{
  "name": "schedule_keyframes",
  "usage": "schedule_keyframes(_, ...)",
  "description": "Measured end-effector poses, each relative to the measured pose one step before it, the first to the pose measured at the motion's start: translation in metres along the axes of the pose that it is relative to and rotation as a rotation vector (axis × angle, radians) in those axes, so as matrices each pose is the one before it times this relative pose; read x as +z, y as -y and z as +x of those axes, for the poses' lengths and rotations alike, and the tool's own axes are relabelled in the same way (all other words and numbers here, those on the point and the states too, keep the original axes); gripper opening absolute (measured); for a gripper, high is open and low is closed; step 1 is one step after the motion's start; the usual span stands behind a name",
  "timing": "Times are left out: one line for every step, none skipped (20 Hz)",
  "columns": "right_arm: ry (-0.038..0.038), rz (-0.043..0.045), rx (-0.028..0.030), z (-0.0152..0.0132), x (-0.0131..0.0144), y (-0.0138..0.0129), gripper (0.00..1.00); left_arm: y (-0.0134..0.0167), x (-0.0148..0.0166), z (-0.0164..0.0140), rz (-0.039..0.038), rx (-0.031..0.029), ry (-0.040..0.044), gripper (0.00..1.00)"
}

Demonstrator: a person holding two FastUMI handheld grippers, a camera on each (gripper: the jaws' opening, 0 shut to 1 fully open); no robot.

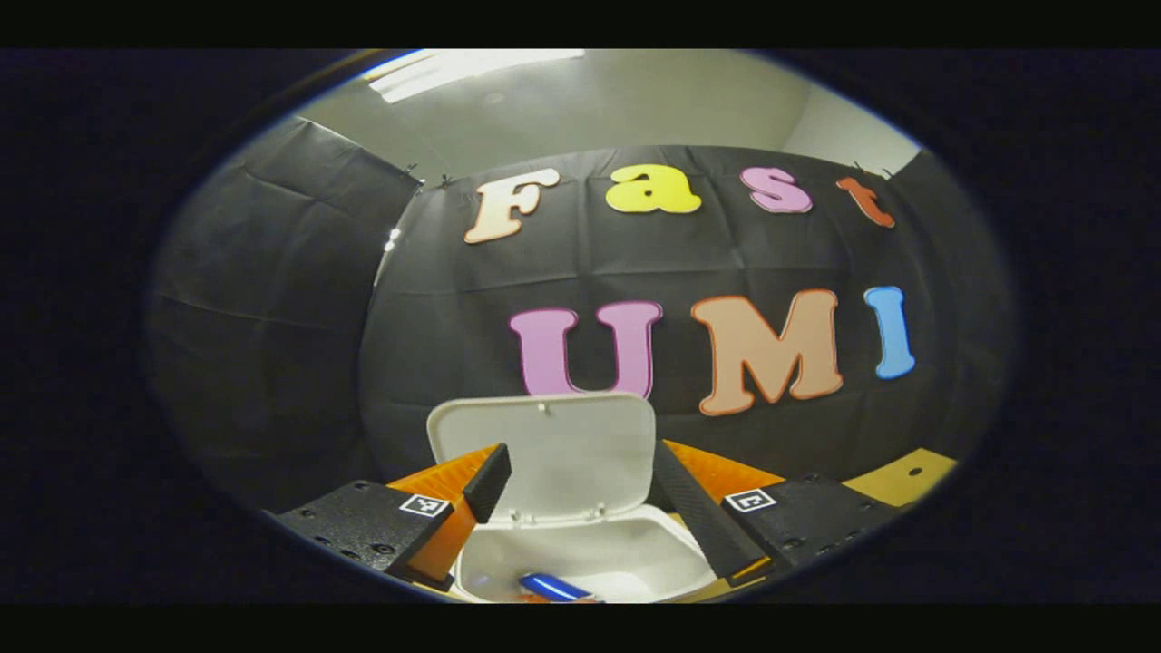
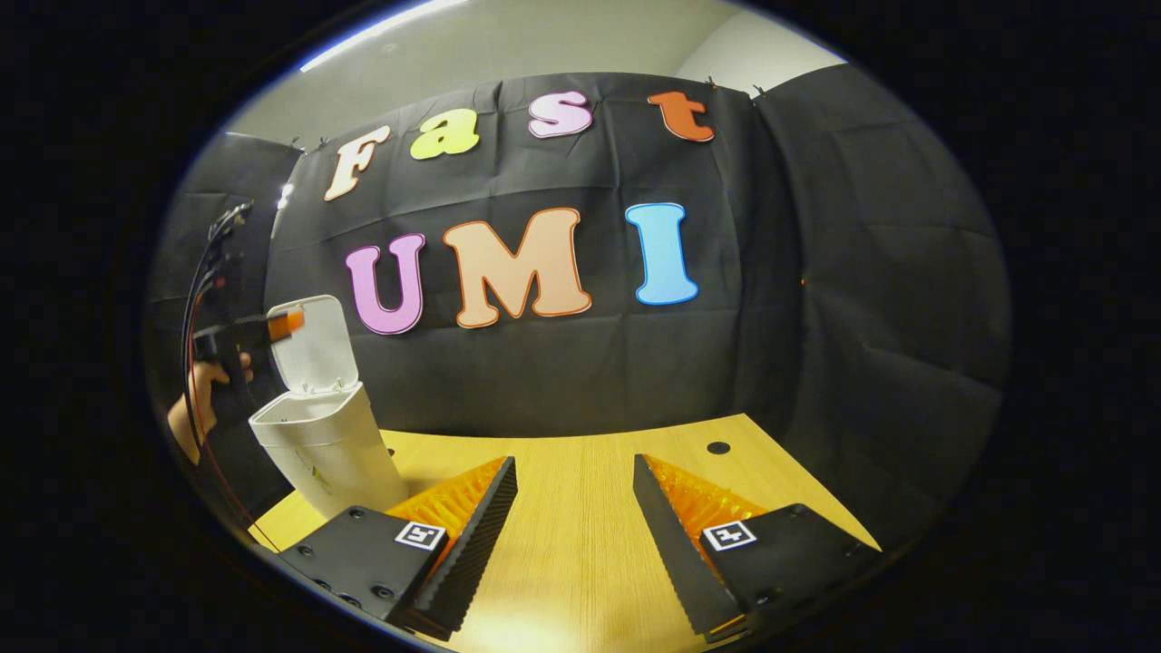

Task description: Press the lid of the desktop garbage bin to open it, pick up the crumpled paper on the desktop and throw it into the bin, then pick up the pop can on the desktop and drop it into the bin, and finally close the garbage bin lid.

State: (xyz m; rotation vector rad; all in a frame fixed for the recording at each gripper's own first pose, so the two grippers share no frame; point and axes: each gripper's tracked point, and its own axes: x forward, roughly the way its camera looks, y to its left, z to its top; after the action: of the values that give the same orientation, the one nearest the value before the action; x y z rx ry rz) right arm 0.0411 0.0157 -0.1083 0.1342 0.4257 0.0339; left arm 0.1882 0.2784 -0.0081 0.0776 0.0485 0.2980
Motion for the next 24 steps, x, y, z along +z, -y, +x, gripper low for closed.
schedule_keyframes(-0.00054,0.0035,-0.00139,-0.00072,-0.00112,-0.00047,0.88,-0.00372,0.01303,0.01334,0.00082,0.00455,0.01793,0.94)
schedule_keyframes(0.00019,0.00349,-0.00227,-0.00014,-0.00152,-0.00034,0.88,-0.00424,0.00773,0.01385,0.00323,0.00288,0.00624,0.93)
schedule_keyframes(-0.00328,0.00285,-0.00149,-0.00021,-0.00125,-0.00049,0.87,-0.00404,0.00381,0.01393,-0.0024,0.00752,-0.00026,0.94)
schedule_keyframes(-0.00317,0.002,-0.00031,0.00051,0.00041,-0.00155,0.92,-0.0011,-0.00211,0.01301,-0.00723,-0.0015,-0.02208,0.89)
schedule_keyframes(0.00051,0.00023,-0.00125,-0.00195,-0.00104,-0.00018,0.87,-0.0037,-0.00758,0.01119,-0.00497,0.00647,-0.02513,0.93)
schedule_keyframes(0.00029,-0.00219,-0.00198,-0.00056,-0.00058,-0.00014,0.88,-0.00266,-0.01061,0.00838,-0.00495,0.00511,-0.03308,0.99)
schedule_keyframes(0.00155,-0.00341,-0.00083,-0.00152,-0.00015,-0.00011,0.87,-0.00193,-0.01154,0.00551,-0.00278,0.00805,-0.03677,0.94)
schedule_keyframes(0.00055,-0.00422,0.00032,0.00001,0.00007,-0.00009,0.87,-0.00092,-0.00943,-0.00032,0.01287,0.00472,-0.04465,0.94)
schedule_keyframes(0.00069,-0.00638,-0.00101,-0.00162,0.00098,0.0002,0.87,0.00085,0.00646,-0.00112,0.00644,-0.00063,0.03165,0.93)
schedule_keyframes(0.00157,-0.006,-0.00167,0.00122,0.0015,0.00016,0.88,0.00191,0.0052,-0.00334,-0.00624,-0.00624,0.00559,0.96)
schedule_keyframes(0.00039,-0.00167,0.00178,-0.00032,0.00066,0.00066,0.88,0.00311,-0.00585,-0.00605,-0.003,-0.00565,-0.0267,0.9)
schedule_keyframes(-0.00054,0.00189,0.00456,0.00166,0.00301,-0.00213,0.88,0.00225,0.00044,-0.00877,0.00052,-0.00133,-0.0042,0.95)
schedule_keyframes(0.00055,0.00091,0.00679,0.00058,0.0021,-0.00022,0.88,0.00457,-0.0048,-0.0173,0.00168,-0.00607,0.00505,0.96)
schedule_keyframes(-0.00025,-0.00077,0.00811,0.00186,0.00137,-0.00284,0.88,0.00348,-0.0079,-0.01712,-0.00518,-0.00539,-0.01195,0.95)
schedule_keyframes(-0.0014,-0.00296,0.01172,0.00067,-0.00221,-0.00162,0.88,0.00298,-0.00449,-0.01672,-0.00461,-0.00595,0.0058,0.99)
schedule_keyframes(0.00057,-0.00224,0.01626,0.00116,0.00002,-0.00438,0.88,0.00498,-0.00753,-0.01616,-0.00543,-0.01025,0.00097,0.99)
schedule_keyframes(-0.00161,-0.00301,0.02243,0.0021,-0.00167,-0.00508,0.88,0.00324,-0.00932,-0.01349,0.00055,-0.00494,-0.00381,0.95)
schedule_keyframes(-0.0024,-0.00566,0.0203,0.00516,0.00066,-0.00684,0.87,0.00368,-0.01168,-0.01314,0.00711,-0.00339,-0.00549,0.95)
schedule_keyframes(-0.00151,-0.00348,0.02238,0.00328,0.00041,-0.00631,0.88,0.00248,-0.01278,-0.01092,0.00755,-0.00154,-0.00759,0.95)
schedule_keyframes(-0.00104,-0.00117,0.02554,0.00253,0.00159,-0.00822,0.86,0.00112,-0.01399,-0.0093,0.00039,0.00322,-0.01312,0.94)
schedule_keyframes(-0.00047,-0.00381,0.02214,0.0051,0.00161,-0.00788,0.86,0.0017,-0.014,-0.00911,-0.01171,0.00457,-0.01187,0.94)
schedule_keyframes(-0.00189,-0.00872,0.0199,0.00373,0.00025,-0.00708,0.86,0.00185,-0.01195,-0.00555,0.00196,0.00602,-0.01077,0.94)
schedule_keyframes(-0.00265,-0.01289,0.01515,0.00372,-0.00124,-0.00584,0.85,0.00233,-0.0106,-0.0027,0.00904,0.00129,-0.00999,0.99)
schedule_keyframes(-0.00932,-0.0161,0.01589,0.00372,-0.00169,-0.0057,0.85,0.0027,-0.00996,-0.00184,0.00723,-0.00005,-0.01078,0.99)
